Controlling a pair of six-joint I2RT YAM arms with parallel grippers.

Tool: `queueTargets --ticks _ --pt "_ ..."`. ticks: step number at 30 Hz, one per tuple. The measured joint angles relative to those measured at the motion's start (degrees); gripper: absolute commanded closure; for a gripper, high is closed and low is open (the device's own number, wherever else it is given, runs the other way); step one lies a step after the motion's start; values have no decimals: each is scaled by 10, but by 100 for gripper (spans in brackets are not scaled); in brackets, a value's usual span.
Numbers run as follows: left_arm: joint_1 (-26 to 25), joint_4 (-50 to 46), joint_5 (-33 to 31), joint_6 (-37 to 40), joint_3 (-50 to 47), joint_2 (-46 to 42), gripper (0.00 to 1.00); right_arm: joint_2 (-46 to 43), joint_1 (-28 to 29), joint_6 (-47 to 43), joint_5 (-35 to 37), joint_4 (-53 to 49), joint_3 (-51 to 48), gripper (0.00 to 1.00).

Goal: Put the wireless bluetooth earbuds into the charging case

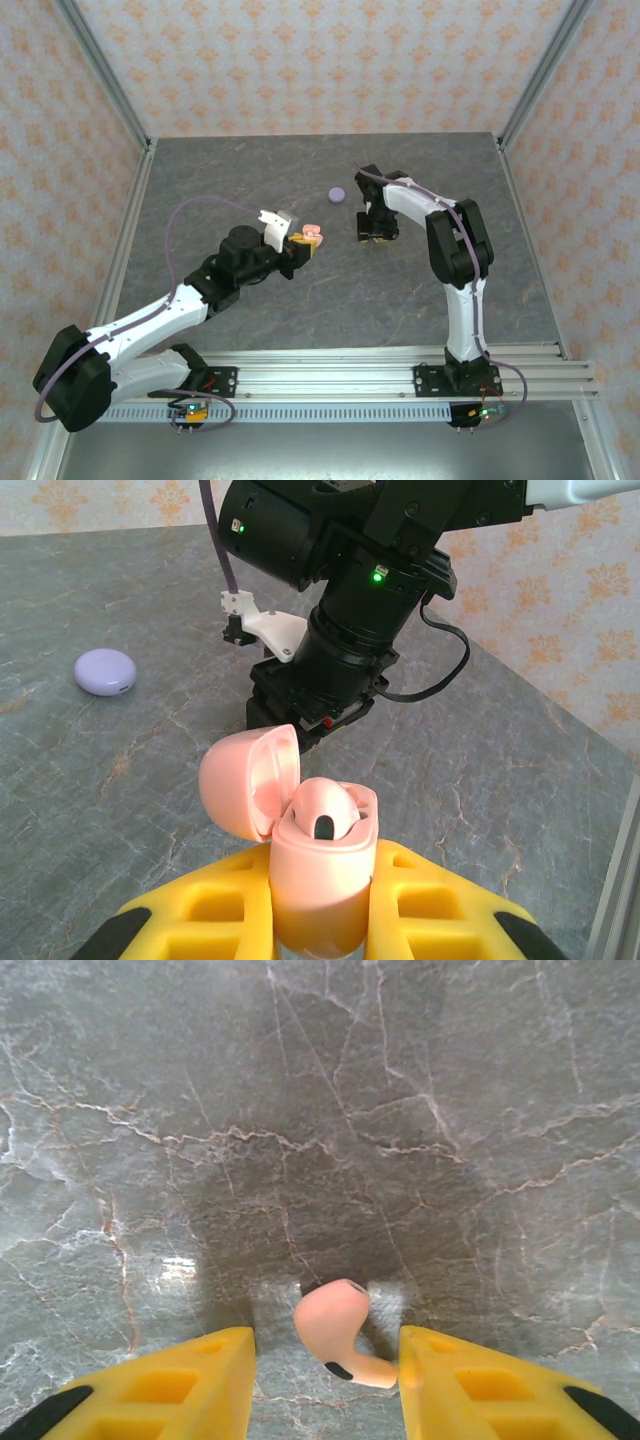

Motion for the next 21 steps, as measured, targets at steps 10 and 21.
queueTargets --ticks 10,21 --pt "0 0 0 0 0 0 85 -1 0 0 -13 0 0 58" --pt "0 0 0 0 0 0 85 -5 1 6 40 -3 4 58"
